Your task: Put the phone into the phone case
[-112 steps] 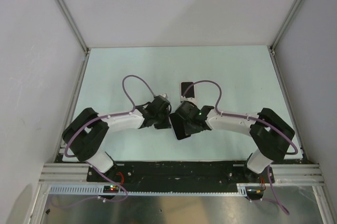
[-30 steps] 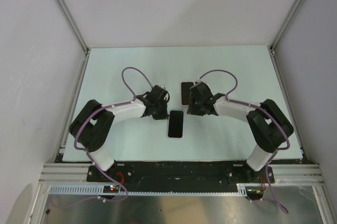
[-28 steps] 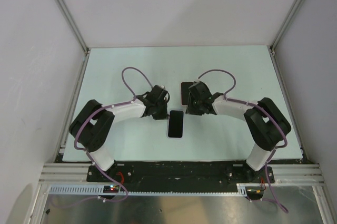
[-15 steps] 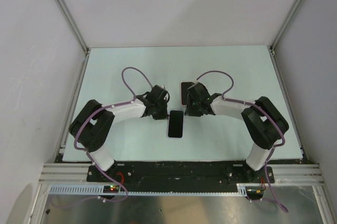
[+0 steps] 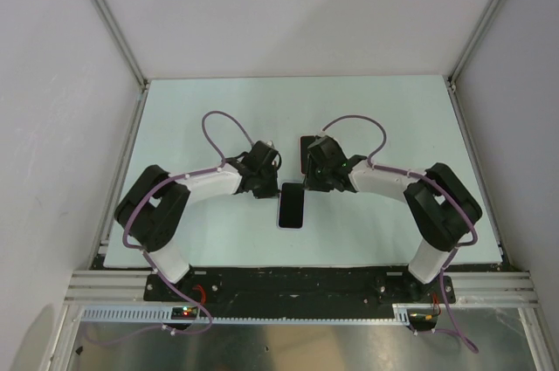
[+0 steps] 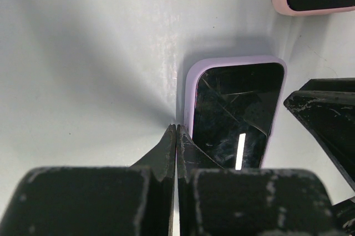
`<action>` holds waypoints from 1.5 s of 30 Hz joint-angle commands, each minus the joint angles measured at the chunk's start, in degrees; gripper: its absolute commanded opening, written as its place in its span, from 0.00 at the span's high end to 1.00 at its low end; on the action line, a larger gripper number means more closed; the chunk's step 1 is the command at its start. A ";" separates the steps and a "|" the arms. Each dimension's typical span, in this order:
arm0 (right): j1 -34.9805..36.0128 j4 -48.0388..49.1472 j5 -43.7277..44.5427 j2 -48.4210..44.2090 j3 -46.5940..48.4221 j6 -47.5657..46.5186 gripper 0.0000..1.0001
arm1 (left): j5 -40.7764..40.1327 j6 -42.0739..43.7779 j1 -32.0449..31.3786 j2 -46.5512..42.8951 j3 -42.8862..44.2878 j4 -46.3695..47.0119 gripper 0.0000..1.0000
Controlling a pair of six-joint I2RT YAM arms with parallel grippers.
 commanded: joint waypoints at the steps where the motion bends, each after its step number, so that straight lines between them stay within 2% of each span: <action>1: 0.91 0.91 0.74 1.76 2.91 0.59 0.67 | 0.46 0.93 -0.05 -1.11 1.39 1.98 1.00; 8: 1.88 -2.39 2.70 4.36 4.56 0.01 0.72 | 0.46 1.06 -0.09 -1.30 1.34 1.97 1.00; 16: 5.13 -7.49 9.33 8.19 4.65 -1.24 0.92 | 0.63 1.45 -0.05 -0.91 1.32 1.97 1.00; 22: 7.92 -8.03 11.03 12.99 3.37 -0.24 0.98 | 0.47 1.95 -0.93 -3.78 -0.62 1.91 0.98; 26: 7.95 -5.34 8.59 10.10 2.16 0.46 0.93 | -0.93 0.56 -4.20 -8.79 -4.62 1.79 0.87; 31: 6.11 -3.16 3.39 5.18 2.15 0.47 0.80 | -5.11 -3.77 -10.27 -12.46 -9.16 1.80 0.75; 36: 5.86 -3.11 -0.26 1.17 2.09 0.15 0.74 | -6.77 -6.25 -14.14 -12.09 -10.37 1.80 0.74; 45: 8.19 -2.89 -0.99 -1.88 -1.83 0.97 0.72 | -9.99 -6.96 -15.76 -15.24 -11.45 -0.64 0.75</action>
